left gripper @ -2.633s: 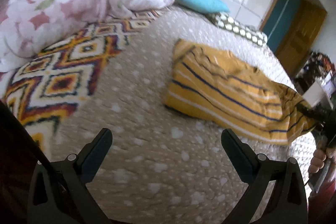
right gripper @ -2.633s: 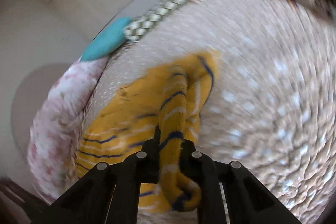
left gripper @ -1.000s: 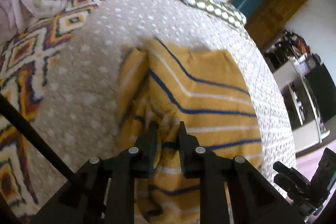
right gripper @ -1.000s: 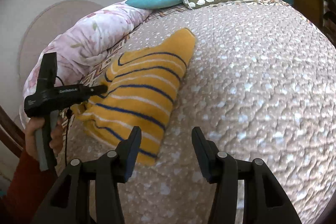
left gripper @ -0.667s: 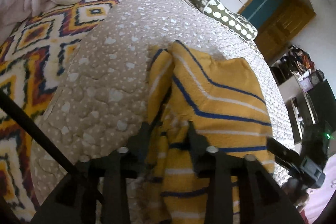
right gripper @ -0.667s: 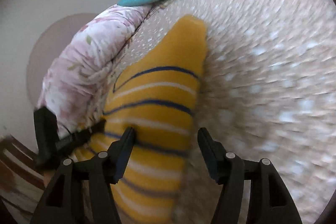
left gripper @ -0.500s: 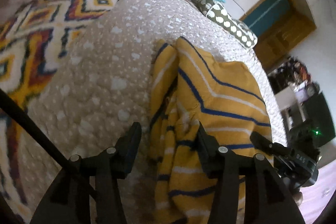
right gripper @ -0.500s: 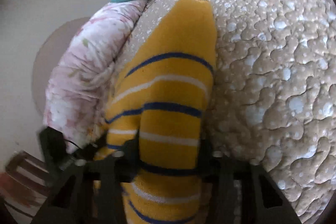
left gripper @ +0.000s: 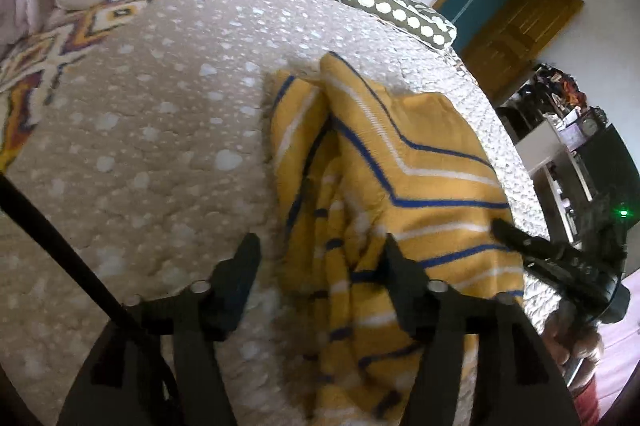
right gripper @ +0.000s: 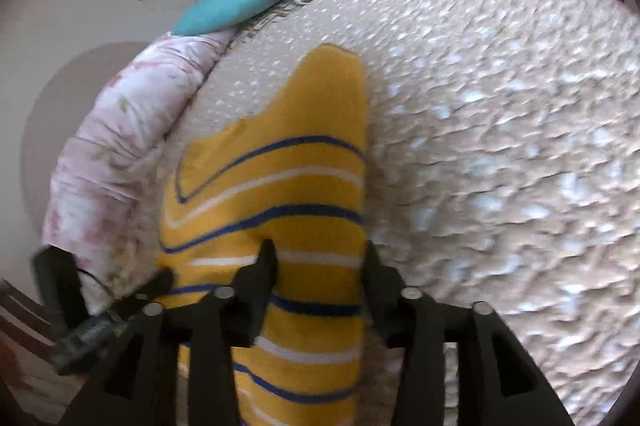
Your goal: Fold small clothes
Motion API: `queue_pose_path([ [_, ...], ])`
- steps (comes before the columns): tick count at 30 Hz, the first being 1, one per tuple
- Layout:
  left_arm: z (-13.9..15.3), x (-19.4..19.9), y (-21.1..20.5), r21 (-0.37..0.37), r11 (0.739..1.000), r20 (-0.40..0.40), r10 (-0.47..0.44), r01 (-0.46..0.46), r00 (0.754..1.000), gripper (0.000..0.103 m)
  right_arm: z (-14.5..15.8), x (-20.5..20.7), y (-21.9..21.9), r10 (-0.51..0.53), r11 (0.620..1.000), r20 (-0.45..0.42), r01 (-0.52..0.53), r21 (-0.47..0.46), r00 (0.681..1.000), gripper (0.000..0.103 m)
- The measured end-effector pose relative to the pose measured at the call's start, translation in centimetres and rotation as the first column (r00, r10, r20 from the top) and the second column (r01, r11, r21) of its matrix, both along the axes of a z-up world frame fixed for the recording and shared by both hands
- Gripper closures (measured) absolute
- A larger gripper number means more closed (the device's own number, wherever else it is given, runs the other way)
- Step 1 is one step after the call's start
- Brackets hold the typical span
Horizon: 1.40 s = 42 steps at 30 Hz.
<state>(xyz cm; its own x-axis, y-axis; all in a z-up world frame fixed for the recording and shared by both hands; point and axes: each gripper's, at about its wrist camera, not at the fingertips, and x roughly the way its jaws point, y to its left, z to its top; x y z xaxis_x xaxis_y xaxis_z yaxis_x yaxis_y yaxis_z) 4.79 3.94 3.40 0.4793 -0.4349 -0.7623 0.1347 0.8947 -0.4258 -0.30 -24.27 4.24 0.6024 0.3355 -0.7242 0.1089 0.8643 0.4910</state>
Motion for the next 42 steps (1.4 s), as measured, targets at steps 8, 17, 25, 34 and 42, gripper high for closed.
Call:
queue_pose_path([
  [8,-1.1,-4.3,6.6,0.171,0.975,0.003,0.140,-0.138,0.990,0.034,7.1,-3.0,4.8,0.095,0.969,0.169,-0.052,-0.241,0.981,0.058],
  [17,-1.3,-10.6,10.2,0.066,0.973,0.056,0.217,-0.221,0.974,0.026,0.0,-0.7,17.1,0.375,0.927,-0.001,-0.375,-0.007,0.927,0.091],
  [25,-1.9,-11.3,7.3,0.175,0.967,0.165,0.156,-0.185,0.974,0.009,2.1,-2.8,18.9,0.436,0.899,0.014,-0.435,-0.048,0.900,0.090],
  [34,-2.9,-11.9,6.1,0.251,0.947,0.258,0.135,-0.202,0.957,0.004,3.0,7.9,13.7,0.167,0.979,-0.014,-0.167,-0.117,0.986,0.090],
  [42,-3.0,-12.1,6.0,0.250,0.946,0.273,0.137,-0.208,0.952,0.004,0.2,9.8,16.7,0.254,0.963,-0.066,-0.259,-0.071,0.965,0.090],
])
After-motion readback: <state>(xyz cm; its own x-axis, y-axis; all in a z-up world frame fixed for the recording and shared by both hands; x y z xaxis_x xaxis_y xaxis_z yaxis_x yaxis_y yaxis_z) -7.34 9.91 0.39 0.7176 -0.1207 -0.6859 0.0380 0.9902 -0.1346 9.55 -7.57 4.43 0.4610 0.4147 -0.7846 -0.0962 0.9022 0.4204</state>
